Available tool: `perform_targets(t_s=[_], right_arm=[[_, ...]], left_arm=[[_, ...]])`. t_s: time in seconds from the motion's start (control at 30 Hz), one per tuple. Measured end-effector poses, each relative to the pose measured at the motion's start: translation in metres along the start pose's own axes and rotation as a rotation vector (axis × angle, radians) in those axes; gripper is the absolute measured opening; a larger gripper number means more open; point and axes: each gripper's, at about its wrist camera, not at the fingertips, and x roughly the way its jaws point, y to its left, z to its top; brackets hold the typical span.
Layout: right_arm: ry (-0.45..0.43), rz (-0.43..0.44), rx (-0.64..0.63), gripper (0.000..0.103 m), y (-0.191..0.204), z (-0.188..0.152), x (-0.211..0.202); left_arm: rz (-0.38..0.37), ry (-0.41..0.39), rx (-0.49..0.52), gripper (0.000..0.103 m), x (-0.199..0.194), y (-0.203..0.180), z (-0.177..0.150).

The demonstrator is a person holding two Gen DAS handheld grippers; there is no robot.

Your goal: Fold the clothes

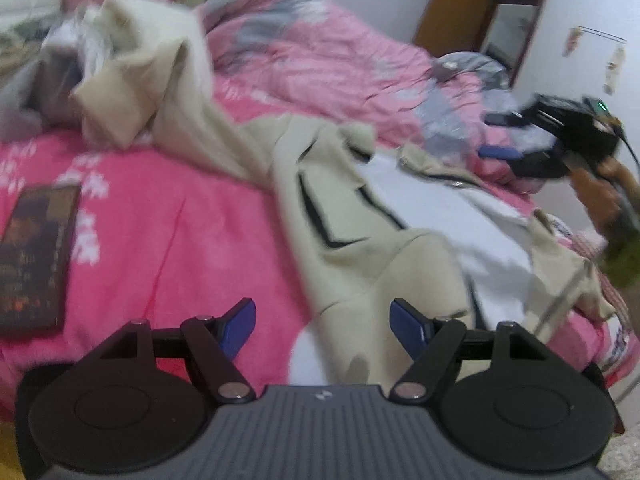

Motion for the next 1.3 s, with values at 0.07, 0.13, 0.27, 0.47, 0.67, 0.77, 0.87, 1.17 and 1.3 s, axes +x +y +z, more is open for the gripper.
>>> perform_targets(t_s=[0.07,0.13,0.27,0.47,0.67,0.77,0.87,1.17,1.3], right_arm=[[-0.007,0.062,0.023,0.048,0.008,-0.030,-0.032],[-0.003,0.098,0.054,0.049,0.010,-0.063,-0.049],[0.029,-0.009,0.052,0.049,0.008,-0.129,-0.045],[-0.008,-0.126,0.000,0.048,0.003,-0.176,-0.030],[-0.100,-0.413,-0.324,0.048,0.015,-0.169,-0.043],[-0.119,-0.625,-0.552,0.048,0.016,-0.149,-0.043],[-0.153,-0.899,-0.618,0.050,-0.001,-0.123,-0.048],[-0.225,-1.030,-0.268,0.060,-0.091,-0.099,-0.055],[-0.241,-1.119,-0.356,0.014,-0.091,-0.103,-0.047]], left_arm=[[-0.022,-0.017,0.060,0.075,-0.005,-0.015,0.001],[-0.039,-0.020,0.127,0.075,-0.006,-0.032,0.001],[0.002,0.029,0.292,0.075,0.006,-0.071,-0.008],[0.127,0.085,0.496,0.075,0.027,-0.108,-0.028],[0.128,0.105,0.497,0.075,0.032,-0.113,-0.032],[0.132,0.108,0.493,0.075,0.034,-0.113,-0.031],[0.129,0.108,0.473,0.075,0.033,-0.113,-0.032],[0.124,0.128,0.405,0.075,0.037,-0.106,-0.031],[0.122,0.125,0.376,0.075,0.036,-0.101,-0.027]])
